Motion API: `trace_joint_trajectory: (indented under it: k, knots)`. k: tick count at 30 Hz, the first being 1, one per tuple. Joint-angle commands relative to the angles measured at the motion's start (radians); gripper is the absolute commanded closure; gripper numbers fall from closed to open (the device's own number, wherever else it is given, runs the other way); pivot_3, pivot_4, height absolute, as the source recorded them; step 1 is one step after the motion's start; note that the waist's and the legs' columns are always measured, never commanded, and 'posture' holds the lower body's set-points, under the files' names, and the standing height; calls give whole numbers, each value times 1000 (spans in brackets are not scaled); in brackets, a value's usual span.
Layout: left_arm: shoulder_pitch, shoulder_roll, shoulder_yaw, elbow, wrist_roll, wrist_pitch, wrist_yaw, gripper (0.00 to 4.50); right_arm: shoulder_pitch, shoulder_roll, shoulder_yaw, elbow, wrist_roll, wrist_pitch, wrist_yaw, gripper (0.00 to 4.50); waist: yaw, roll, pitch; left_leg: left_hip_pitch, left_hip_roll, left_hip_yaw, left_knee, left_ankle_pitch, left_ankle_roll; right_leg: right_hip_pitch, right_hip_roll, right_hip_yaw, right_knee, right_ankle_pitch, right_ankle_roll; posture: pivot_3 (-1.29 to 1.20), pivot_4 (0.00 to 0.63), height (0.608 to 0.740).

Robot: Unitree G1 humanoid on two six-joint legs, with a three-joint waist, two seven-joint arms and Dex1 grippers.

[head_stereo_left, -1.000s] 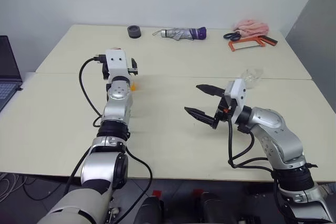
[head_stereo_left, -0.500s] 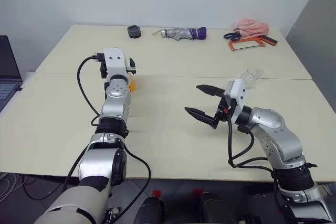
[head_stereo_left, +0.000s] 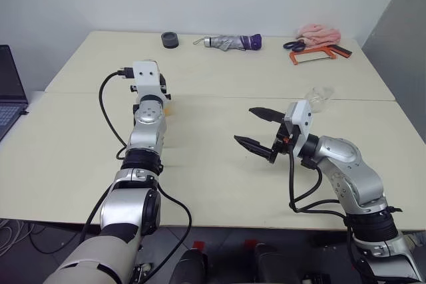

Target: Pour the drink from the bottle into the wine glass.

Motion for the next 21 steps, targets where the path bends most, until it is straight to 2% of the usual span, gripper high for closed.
trace_joint_trajectory:
  k: [1,3,6,10,15,17,21]
  knots:
    - [14,-3,-12,-90,-14,-51,-61,2595,-12,-3,-12,-32,3,-13,-4,0,0,0,0,0,0,0,0,0,0,0,0,0,0,0,0,0,150,740]
    - [47,-15,-27,-147,-41,-57,-143,2596,-3,-13,-24,-48,6,-7,-10,0,0,0,0,0,0,0,0,0,0,0,0,0,0,0,0,0,150,740]
    - [144,-30,-97,-327,-126,-36,-397,2606,52,-47,-66,-111,15,11,-36,0,2,0,0,-1,1,0,0,0,0,0,-1,0,0,0,0,0,150,740]
    - [229,-16,-163,-499,-230,31,-657,2625,130,-86,-107,-209,13,35,-80,0,5,0,0,-2,1,0,0,0,0,0,-5,0,-1,0,0,0,150,740]
    - [257,7,-226,-601,-350,108,-943,2632,172,-126,-136,-347,39,106,-136,0,-1,0,0,-1,0,0,1,0,0,0,-3,0,0,0,0,0,150,740]
    - [262,19,-256,-633,-397,158,-1052,2633,154,-126,-133,-386,61,153,-165,0,-4,0,0,-1,0,0,1,0,1,1,0,1,0,0,0,0,150,740]
    - [257,59,-335,-642,-404,191,-1241,2649,74,-77,-115,-406,136,279,-241,0,-9,0,0,1,1,0,0,-1,1,1,2,2,0,0,0,0,150,740]
